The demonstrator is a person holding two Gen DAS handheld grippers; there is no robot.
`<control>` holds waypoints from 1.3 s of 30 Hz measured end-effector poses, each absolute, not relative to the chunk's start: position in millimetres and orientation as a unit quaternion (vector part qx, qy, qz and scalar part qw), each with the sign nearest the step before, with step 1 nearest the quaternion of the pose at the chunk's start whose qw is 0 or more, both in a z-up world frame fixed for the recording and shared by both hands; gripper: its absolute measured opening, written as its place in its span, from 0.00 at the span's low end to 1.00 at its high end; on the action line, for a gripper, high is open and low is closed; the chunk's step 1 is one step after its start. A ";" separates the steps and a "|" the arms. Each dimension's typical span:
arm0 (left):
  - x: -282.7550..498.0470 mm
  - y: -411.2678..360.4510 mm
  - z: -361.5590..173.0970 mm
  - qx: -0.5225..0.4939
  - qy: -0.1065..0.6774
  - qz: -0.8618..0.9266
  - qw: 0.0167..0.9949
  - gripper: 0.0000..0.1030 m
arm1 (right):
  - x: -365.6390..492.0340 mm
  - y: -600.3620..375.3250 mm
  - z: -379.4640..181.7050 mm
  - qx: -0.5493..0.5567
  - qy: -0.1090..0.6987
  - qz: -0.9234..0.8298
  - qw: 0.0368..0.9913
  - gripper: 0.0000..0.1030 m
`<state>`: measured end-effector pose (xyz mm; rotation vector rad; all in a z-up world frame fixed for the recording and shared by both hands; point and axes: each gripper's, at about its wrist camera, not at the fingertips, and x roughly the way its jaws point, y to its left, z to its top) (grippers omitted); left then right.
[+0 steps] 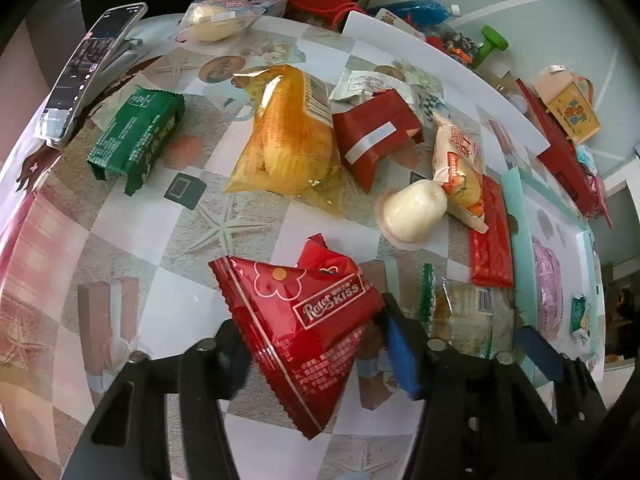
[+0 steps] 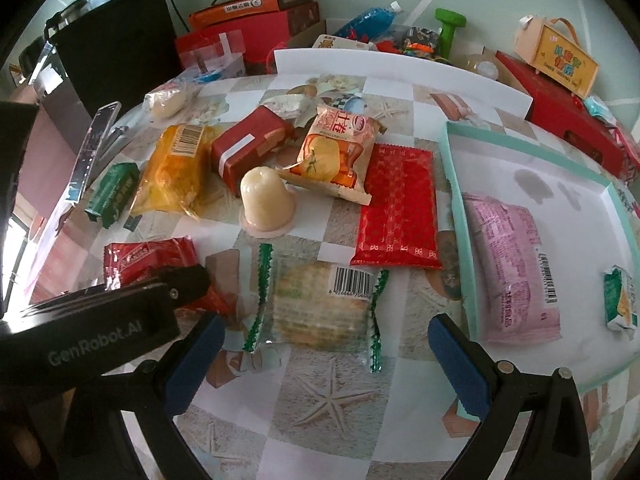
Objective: Organize snacks
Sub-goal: 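Grasp the round biscuit pack with the right gripper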
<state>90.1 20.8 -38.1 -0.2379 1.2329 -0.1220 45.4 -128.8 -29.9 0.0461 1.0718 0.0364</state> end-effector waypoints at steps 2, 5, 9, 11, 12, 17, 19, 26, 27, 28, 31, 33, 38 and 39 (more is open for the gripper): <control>90.3 22.1 -38.7 -0.112 0.576 -0.058 0.807 0.57 | 46.3 -129.1 -31.9 0.025 0.513 0.017 0.858 0.99; 91.6 27.8 -38.6 -0.118 0.575 -0.050 0.808 0.57 | 48.4 -128.9 -37.1 0.028 0.519 0.016 0.854 0.96; 90.7 38.8 -38.1 -0.130 0.573 -0.035 0.809 0.57 | 50.6 -128.0 -42.6 0.028 0.526 0.015 0.850 0.95; 90.4 39.5 -38.2 -0.131 0.573 -0.033 0.808 0.57 | 52.3 -126.1 -44.8 0.026 0.528 0.015 0.849 0.95; 90.2 38.5 -37.9 -0.128 0.573 -0.033 0.809 0.57 | 53.3 -124.7 -46.3 0.025 0.529 0.015 0.848 0.95; 89.9 35.0 -37.7 -0.116 0.574 -0.032 0.810 0.57 | 56.0 -117.7 -52.4 0.007 0.533 0.011 0.846 0.91; 91.2 31.8 -38.4 -0.110 0.575 -0.031 0.810 0.57 | 56.7 -116.7 -52.7 0.003 0.531 0.010 0.847 0.85; 94.2 24.3 -39.1 -0.107 0.575 -0.039 0.810 0.56 | 57.4 -126.7 -49.3 0.015 0.525 -0.007 0.851 0.71; 94.5 24.1 -39.2 -0.108 0.575 -0.041 0.810 0.55 | 57.4 -128.2 -49.1 0.017 0.524 -0.009 0.851 0.70; 94.3 24.5 -39.0 -0.109 0.574 -0.042 0.810 0.54 | 57.5 -129.8 -48.5 0.021 0.524 -0.011 0.852 0.68; 94.7 24.1 -38.2 -0.115 0.576 -0.041 0.809 0.53 | 57.0 -131.9 -47.4 0.024 0.523 -0.012 0.852 0.66; 94.8 24.3 -37.7 -0.117 0.574 -0.044 0.809 0.53 | 57.0 -131.7 -47.0 0.023 0.522 -0.010 0.853 0.62; 94.3 25.1 -33.5 -0.120 0.569 -0.049 0.812 0.53 | 56.1 -132.3 -45.8 0.027 0.520 -0.007 0.854 0.58; 94.8 25.5 -33.0 -0.120 0.569 -0.050 0.812 0.53 | 55.9 -132.3 -45.4 0.028 0.519 -0.007 0.854 0.57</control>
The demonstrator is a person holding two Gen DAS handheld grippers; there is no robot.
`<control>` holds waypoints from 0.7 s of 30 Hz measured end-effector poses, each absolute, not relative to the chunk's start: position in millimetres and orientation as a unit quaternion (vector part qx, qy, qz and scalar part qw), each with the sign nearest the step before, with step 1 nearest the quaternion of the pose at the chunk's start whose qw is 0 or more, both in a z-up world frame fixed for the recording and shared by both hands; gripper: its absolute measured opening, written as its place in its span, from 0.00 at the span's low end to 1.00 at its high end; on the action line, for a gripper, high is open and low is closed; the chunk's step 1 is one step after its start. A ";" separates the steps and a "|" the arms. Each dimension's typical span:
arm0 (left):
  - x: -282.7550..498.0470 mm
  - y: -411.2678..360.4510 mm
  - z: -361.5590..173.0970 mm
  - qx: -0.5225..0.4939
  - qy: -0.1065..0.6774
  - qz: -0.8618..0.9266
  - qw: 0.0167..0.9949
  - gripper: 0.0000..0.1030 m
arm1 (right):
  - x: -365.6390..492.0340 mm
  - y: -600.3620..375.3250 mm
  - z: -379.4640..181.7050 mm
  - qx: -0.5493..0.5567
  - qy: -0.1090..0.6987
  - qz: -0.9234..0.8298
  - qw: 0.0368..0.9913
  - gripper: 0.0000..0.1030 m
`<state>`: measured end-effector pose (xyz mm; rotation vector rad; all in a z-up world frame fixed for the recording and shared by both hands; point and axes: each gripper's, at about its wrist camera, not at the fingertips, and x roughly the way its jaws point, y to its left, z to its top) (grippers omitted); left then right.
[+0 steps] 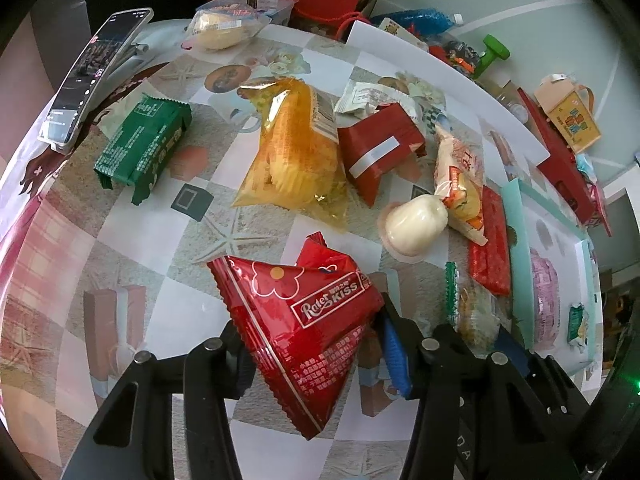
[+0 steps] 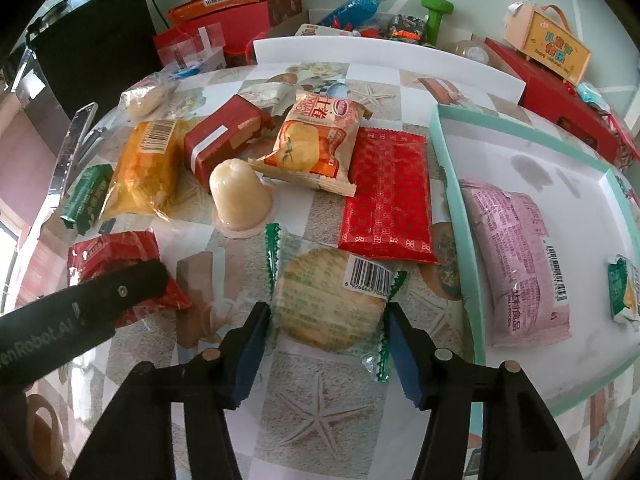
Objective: Organize snacks
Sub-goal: 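Grasp the round biscuit pack with the right gripper, then carry the red pouch and biscuit pack into the tray and release both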
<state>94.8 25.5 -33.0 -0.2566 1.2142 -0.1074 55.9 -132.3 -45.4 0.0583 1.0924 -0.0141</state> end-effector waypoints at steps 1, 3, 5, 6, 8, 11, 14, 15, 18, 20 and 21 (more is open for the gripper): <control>94.7 25.7 -32.3 -0.121 0.568 -0.051 0.813 0.53 | 55.8 -132.6 -45.3 0.028 0.519 -0.006 0.854 0.57; 94.2 26.1 -31.0 -0.121 0.567 -0.051 0.813 0.53 | 55.5 -132.3 -44.1 0.032 0.519 0.000 0.854 0.55; 94.1 26.8 -29.4 -0.122 0.565 -0.051 0.814 0.52 | 54.8 -131.4 -43.1 0.034 0.519 0.005 0.854 0.55; 93.9 27.3 -28.5 -0.123 0.564 -0.051 0.815 0.52 | 54.4 -130.9 -42.1 0.034 0.517 0.006 0.855 0.55; 93.3 28.6 -27.0 -0.123 0.562 -0.052 0.816 0.52 | 54.0 -130.6 -39.7 0.036 0.515 0.009 0.856 0.55; 91.7 29.6 -24.0 -0.123 0.559 -0.054 0.818 0.52 | 51.8 -131.3 -33.8 0.041 0.508 0.011 0.860 0.54; 89.4 29.7 -20.2 -0.123 0.554 -0.057 0.821 0.52 | 49.6 -131.7 -27.1 0.042 0.500 0.013 0.865 0.54; 88.6 30.0 -17.8 -0.124 0.551 -0.057 0.823 0.52 | 48.3 -132.7 -24.4 0.044 0.497 0.014 0.867 0.54; 86.0 30.3 -9.1 -0.126 0.540 -0.059 0.830 0.52 | 44.1 -133.7 -15.6 0.047 0.485 0.016 0.873 0.54; 85.3 30.7 -4.1 -0.127 0.535 -0.060 0.833 0.52 | 40.9 -135.0 -8.0 0.050 0.474 0.016 0.879 0.54; 85.1 31.0 -1.7 -0.127 0.532 -0.061 0.835 0.52 | 40.0 -135.5 -5.6 0.051 0.470 0.016 0.881 0.54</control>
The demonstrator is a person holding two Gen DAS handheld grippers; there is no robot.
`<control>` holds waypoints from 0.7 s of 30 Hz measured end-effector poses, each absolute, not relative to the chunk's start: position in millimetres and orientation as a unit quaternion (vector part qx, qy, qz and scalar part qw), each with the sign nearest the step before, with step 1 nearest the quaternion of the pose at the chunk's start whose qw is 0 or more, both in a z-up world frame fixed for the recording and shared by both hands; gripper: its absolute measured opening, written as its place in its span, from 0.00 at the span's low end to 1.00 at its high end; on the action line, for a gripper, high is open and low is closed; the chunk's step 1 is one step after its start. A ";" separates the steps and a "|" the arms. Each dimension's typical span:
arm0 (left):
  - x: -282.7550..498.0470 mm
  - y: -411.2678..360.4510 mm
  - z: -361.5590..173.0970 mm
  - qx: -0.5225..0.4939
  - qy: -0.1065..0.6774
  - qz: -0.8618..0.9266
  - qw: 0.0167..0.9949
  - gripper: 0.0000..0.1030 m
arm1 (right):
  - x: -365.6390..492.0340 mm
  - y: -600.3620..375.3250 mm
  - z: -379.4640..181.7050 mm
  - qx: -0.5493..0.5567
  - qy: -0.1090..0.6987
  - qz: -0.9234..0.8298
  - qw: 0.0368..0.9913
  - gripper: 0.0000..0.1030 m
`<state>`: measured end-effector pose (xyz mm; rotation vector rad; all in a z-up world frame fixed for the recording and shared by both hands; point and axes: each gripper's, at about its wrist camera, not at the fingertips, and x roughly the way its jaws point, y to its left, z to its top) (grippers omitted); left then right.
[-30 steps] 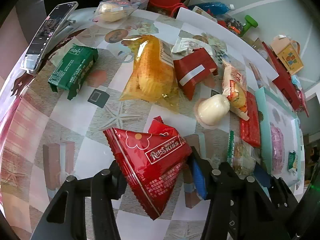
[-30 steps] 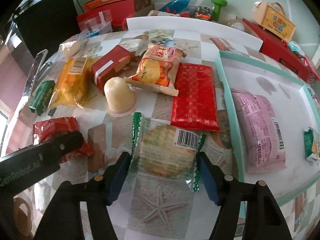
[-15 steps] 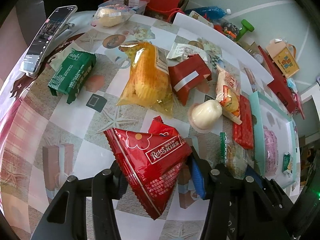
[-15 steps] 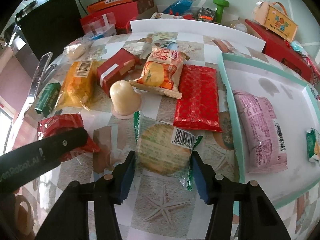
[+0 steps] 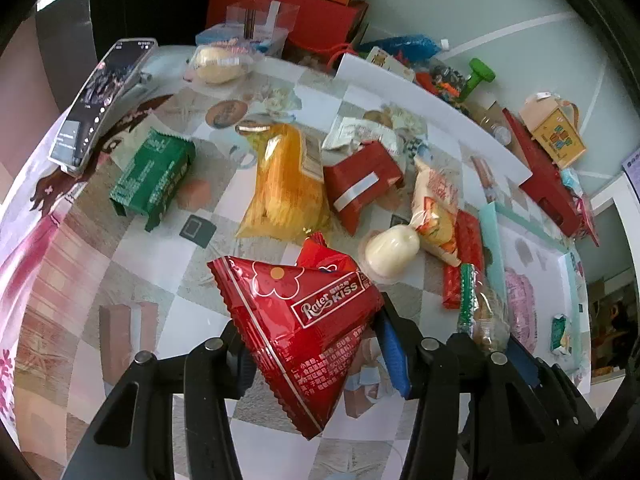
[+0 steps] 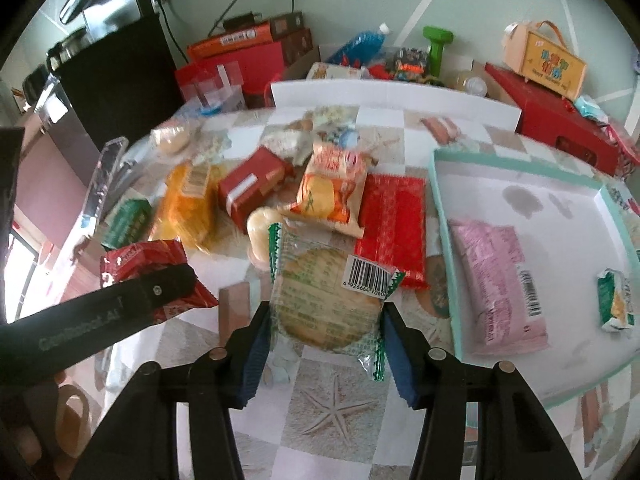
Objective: Organize snacks
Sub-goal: 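Carry the red pouch and biscuit pack into the tray and release both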
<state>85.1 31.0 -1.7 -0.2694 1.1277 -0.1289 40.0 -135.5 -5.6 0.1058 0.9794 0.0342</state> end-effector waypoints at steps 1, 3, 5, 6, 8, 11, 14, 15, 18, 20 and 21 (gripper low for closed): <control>84.2 31.2 1.1 -0.128 0.529 -0.061 0.837 0.52 | 39.4 -136.1 -2.5 0.052 0.466 0.016 0.883 0.54; 83.8 30.2 5.6 -0.128 0.525 -0.062 0.839 0.52 | 38.5 -136.3 0.5 0.054 0.464 0.016 0.884 0.54; 84.4 26.5 9.6 -0.125 0.520 -0.062 0.843 0.52 | 37.6 -137.5 3.4 0.055 0.461 0.016 0.886 0.54; 84.3 24.1 11.7 -0.124 0.518 -0.066 0.844 0.52 | 37.1 -138.7 5.0 0.056 0.459 0.015 0.886 0.54; 83.9 19.9 15.0 -0.124 0.514 -0.072 0.845 0.52 | 35.5 -143.1 9.2 0.058 0.454 0.010 0.889 0.54; 83.9 14.3 19.4 -0.122 0.509 -0.077 0.848 0.52 | 32.8 -155.2 13.6 0.066 0.448 -0.005 0.892 0.54; 85.6 7.0 23.2 -0.120 0.505 -0.082 0.851 0.52 | 31.6 -172.4 15.8 0.077 0.445 -0.025 0.892 0.54; 86.1 4.0 24.5 -0.119 0.503 -0.086 0.852 0.52 | 30.8 -180.7 16.5 0.083 0.443 -0.035 0.892 0.54; 87.2 -7.6 28.8 -0.113 0.498 -0.096 0.854 0.52 | 28.2 -202.2 18.2 0.101 0.439 -0.057 0.891 0.54; 87.7 -16.7 31.7 -0.108 0.494 -0.105 0.856 0.52 | 26.5 -216.7 19.1 0.110 0.437 -0.074 0.890 0.54; 87.8 -21.6 32.9 -0.104 0.493 -0.110 0.857 0.52 | 25.8 -223.7 19.5 0.114 0.436 -0.082 0.889 0.54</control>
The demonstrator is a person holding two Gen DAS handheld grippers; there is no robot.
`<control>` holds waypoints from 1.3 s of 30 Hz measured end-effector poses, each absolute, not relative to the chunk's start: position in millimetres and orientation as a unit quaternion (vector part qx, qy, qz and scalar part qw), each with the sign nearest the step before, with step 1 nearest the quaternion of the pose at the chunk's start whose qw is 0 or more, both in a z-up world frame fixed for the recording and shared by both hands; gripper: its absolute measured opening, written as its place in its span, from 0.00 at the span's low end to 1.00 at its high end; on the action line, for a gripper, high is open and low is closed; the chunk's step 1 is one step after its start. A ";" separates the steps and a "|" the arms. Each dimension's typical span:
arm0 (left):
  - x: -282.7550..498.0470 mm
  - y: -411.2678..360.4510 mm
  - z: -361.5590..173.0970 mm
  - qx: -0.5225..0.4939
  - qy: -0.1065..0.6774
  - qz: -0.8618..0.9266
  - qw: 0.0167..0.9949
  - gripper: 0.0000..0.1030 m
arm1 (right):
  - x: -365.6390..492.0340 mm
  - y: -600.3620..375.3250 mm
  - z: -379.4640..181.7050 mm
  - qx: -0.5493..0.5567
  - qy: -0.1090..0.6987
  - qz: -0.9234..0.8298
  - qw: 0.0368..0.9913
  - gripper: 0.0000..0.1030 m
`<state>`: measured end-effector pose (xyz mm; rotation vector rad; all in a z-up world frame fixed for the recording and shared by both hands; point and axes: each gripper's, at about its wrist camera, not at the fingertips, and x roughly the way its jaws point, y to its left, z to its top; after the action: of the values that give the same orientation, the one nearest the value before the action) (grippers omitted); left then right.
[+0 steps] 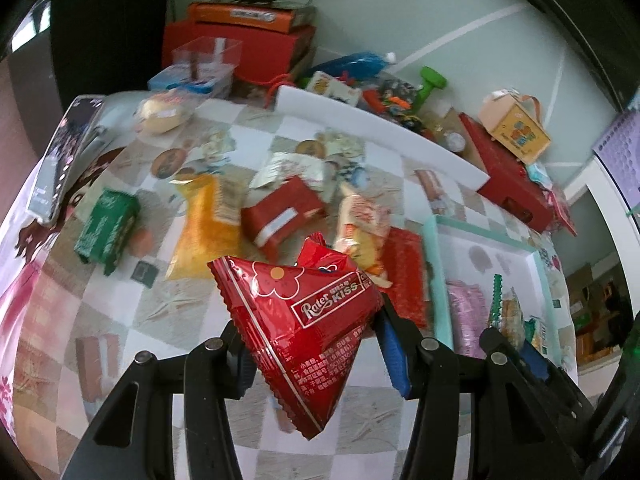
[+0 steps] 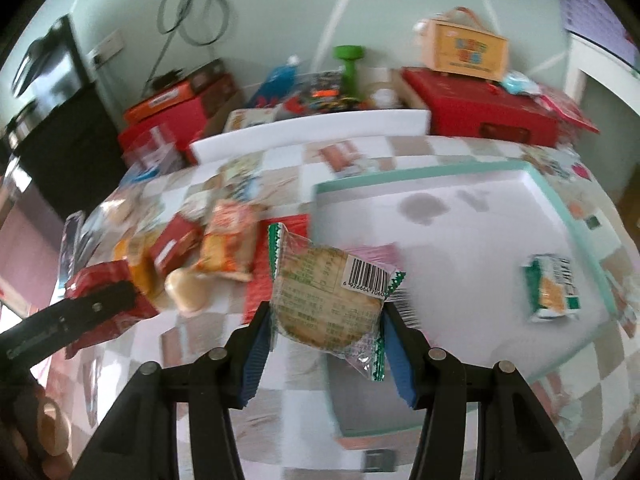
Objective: Organize snacks
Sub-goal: 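Carry the red pouch and biscuit pack into the tray and release both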
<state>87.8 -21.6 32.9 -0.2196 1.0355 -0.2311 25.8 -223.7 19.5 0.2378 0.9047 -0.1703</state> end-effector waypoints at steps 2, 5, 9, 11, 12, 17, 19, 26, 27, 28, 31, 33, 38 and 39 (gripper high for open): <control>88.3 -31.0 34.9 -0.098 0.490 -0.120 0.858 0.52 | 23.7 -236.1 19.9 0.123 0.433 -0.097 0.888 0.54; 88.6 -45.8 36.8 -0.089 0.487 -0.137 0.858 0.52 | 19.2 -257.6 21.0 0.139 0.429 -0.119 0.885 0.54; 89.5 -61.5 37.0 -0.085 0.486 -0.157 0.856 0.52 | 10.6 -284.7 22.4 0.156 0.422 -0.152 0.880 0.54; 89.5 -70.6 36.6 -0.081 0.486 -0.166 0.854 0.52 | 5.1 -299.8 23.0 0.164 0.419 -0.170 0.877 0.54; 89.4 -74.6 36.5 -0.079 0.486 -0.170 0.854 0.52 | 2.8 -305.6 23.0 0.167 0.418 -0.177 0.875 0.54; 87.0 -100.0 36.9 -0.062 0.482 -0.194 0.852 0.52 | -9.6 -336.9 22.2 0.192 0.411 -0.209 0.866 0.54; 86.3 -113.8 36.9 -0.056 0.483 -0.209 0.848 0.52 | -14.2 -346.5 21.4 0.199 0.409 -0.219 0.863 0.54; 89.7 -159.2 37.2 -0.030 0.482 -0.249 0.840 0.52 | -7.5 -369.9 9.3 0.220 0.409 -0.225 0.857 0.54; 90.8 -164.7 37.2 -0.029 0.482 -0.255 0.838 0.52 | -4.5 -372.6 6.1 0.224 0.410 -0.223 0.856 0.54; 93.4 -172.4 36.6 -0.026 0.481 -0.261 0.837 0.52 | -2.3 -374.6 3.6 0.226 0.410 -0.222 0.856 0.54; 101.2 -189.4 32.2 -0.025 0.483 -0.268 0.833 0.52 | 5.8 -379.1 -2.9 0.229 0.408 -0.214 0.858 0.54; 107.0 -198.3 27.8 -0.028 0.488 -0.272 0.829 0.52 | 9.8 -380.2 -5.7 0.221 0.406 -0.214 0.860 0.54; 117.3 -223.7 19.2 -0.017 0.496 -0.277 0.823 0.52 | 13.6 -384.7 -8.0 0.219 0.399 -0.218 0.864 0.55; 118.3 -227.1 18.1 -0.015 0.496 -0.279 0.822 0.52 | 14.7 -386.0 -8.2 0.221 0.399 -0.218 0.863 0.55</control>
<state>118.3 -227.1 18.1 -0.0326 1.0565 -0.5937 14.7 -386.0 -8.2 0.4631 0.8366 -0.4564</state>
